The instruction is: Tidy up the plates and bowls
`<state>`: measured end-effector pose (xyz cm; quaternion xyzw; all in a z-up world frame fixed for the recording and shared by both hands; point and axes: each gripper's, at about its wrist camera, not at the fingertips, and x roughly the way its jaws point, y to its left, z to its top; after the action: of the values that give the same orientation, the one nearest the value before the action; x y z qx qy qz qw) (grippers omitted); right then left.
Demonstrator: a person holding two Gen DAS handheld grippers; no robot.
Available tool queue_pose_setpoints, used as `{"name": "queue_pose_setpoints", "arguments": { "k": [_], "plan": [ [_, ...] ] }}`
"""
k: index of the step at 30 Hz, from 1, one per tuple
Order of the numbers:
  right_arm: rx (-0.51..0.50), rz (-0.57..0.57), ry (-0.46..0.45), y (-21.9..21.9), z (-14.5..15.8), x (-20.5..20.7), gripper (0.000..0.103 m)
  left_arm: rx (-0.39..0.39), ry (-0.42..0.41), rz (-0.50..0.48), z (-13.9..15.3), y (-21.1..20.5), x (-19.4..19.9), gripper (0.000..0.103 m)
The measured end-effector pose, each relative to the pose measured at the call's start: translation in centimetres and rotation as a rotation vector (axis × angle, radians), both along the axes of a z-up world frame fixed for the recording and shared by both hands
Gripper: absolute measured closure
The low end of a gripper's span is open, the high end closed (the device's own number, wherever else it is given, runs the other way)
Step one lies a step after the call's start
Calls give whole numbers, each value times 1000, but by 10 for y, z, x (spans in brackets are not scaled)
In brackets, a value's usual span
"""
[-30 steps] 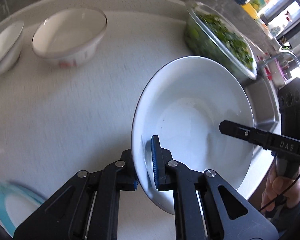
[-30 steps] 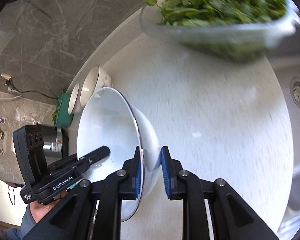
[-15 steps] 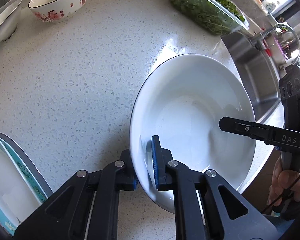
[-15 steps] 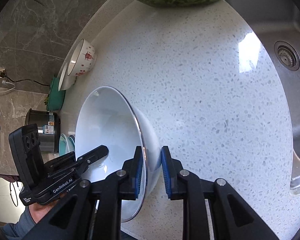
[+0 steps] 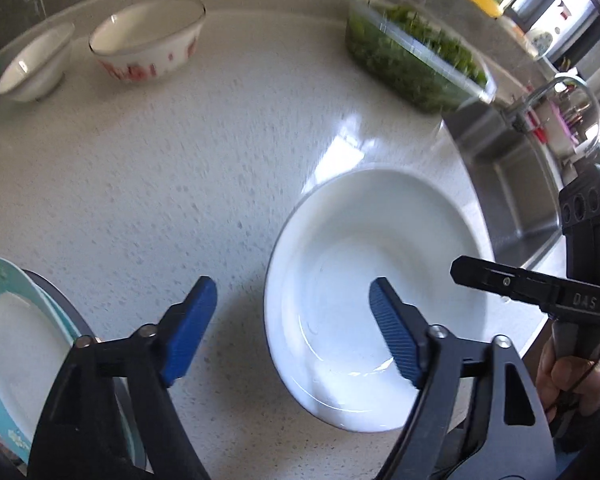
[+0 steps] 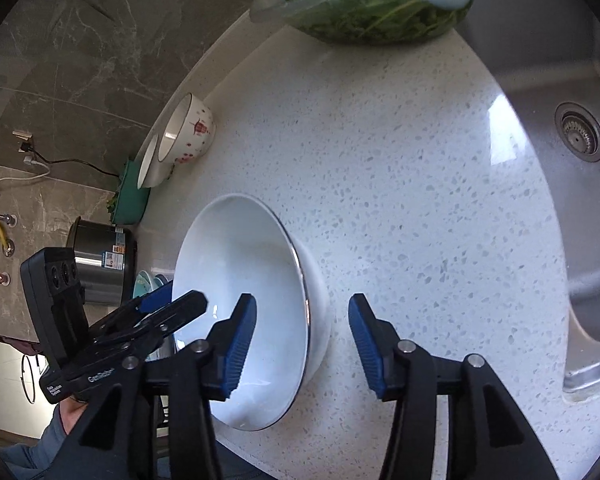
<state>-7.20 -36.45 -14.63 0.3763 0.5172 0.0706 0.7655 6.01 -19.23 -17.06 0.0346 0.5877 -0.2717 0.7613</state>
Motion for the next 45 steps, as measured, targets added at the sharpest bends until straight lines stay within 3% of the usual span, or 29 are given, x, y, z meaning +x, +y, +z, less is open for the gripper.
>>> {"name": "queue_pose_setpoints", "arguments": {
  "k": [2,7,11,16,21,25,28,32,34,36,38,45],
  "plan": [
    [-20,-21,-25,-12,12,2,39,-25,-19,1,17,7,4,1],
    [-49,-46,-81,-23,38,22,18,-34,-62,33,57,43,41,0],
    [-83,-18,-142,-4,61,55,18,-30,-154,66,75,76,92,0],
    [-56,0,-157,28,80,110,18,-6,-128,126,69,111,162,0],
    [-21,95,-193,77,101,178,18,4,-176,212,72,173,218,0],
    [10,180,-188,131,95,247,17,29,-178,292,56,222,269,1],
    [18,221,-123,168,83,284,18,29,-145,345,40,251,294,1],
    [-3,303,-97,220,67,332,22,13,-104,323,14,263,310,2],
    [-25,326,-85,235,59,347,26,-1,-85,308,3,262,316,6],
    [-70,332,-55,246,50,363,26,-11,-62,308,-10,263,327,21],
    [-98,332,-29,251,42,376,26,-19,-48,313,-17,264,330,27],
    [-222,353,77,264,18,399,26,-25,-26,314,-35,270,347,27]
  ]
}}
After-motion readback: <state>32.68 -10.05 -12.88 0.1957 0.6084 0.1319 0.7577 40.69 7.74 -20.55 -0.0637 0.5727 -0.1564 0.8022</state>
